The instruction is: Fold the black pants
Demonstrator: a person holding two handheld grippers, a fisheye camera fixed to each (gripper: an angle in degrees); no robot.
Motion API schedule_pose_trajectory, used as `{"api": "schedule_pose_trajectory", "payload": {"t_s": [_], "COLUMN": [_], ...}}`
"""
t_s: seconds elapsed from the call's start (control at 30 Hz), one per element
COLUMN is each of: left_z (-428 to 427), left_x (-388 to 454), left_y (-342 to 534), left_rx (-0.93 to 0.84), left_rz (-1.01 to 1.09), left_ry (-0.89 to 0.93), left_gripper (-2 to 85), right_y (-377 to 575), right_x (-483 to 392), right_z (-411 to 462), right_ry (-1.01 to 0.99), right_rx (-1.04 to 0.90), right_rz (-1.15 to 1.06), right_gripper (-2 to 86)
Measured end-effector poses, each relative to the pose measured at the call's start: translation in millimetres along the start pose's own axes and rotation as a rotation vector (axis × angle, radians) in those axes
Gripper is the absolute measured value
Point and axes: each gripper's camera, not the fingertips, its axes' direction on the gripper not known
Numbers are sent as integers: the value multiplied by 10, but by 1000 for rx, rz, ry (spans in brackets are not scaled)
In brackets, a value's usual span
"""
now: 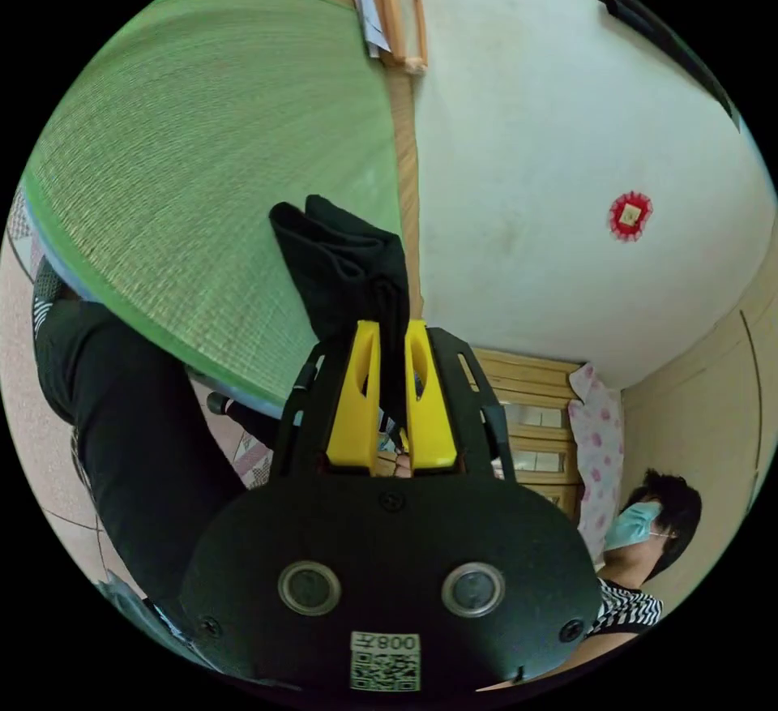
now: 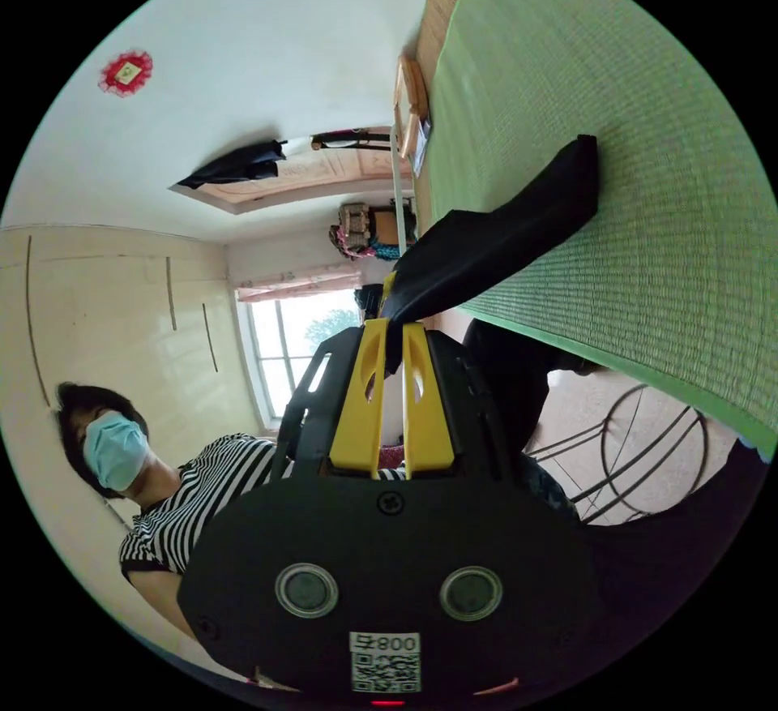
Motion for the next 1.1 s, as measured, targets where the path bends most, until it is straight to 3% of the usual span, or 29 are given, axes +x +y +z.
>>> {"api": "schedule_pose_trajectory", "payload": {"t_s": [0.3, 0.47, 0.63, 0.8, 0.93, 1.1], "left_z": [2337, 4400, 6389, 8235, 9791, 11319], "left_x": [729, 1805, 3065, 3770, 3425, 2169], "left_y": [-88, -16, 492, 1255, 1742, 1954], "left_rx": [-195, -370, -535, -688, -834, -999], "left_rz": [164, 385, 630, 820, 814, 747], "left_ry": [4, 106, 286, 391, 347, -112], "left_gripper": [51, 50, 50, 50, 50, 50], "right_y": [149, 309, 1103, 2195, 2759, 2879], "right_x": [-1472, -2825, -4864, -6052, -5955, -4723], "right_z": [-860, -1896, -3266, -4150, -4498, -4593], "right_ry": [-33, 14, 193, 364, 421, 286], "right_rx": [177, 362, 647, 910, 1026, 1078], "right_rz": [-166, -347, -634, -759, -649, -309], "right_gripper": [18, 18, 16, 9, 5, 1]}}
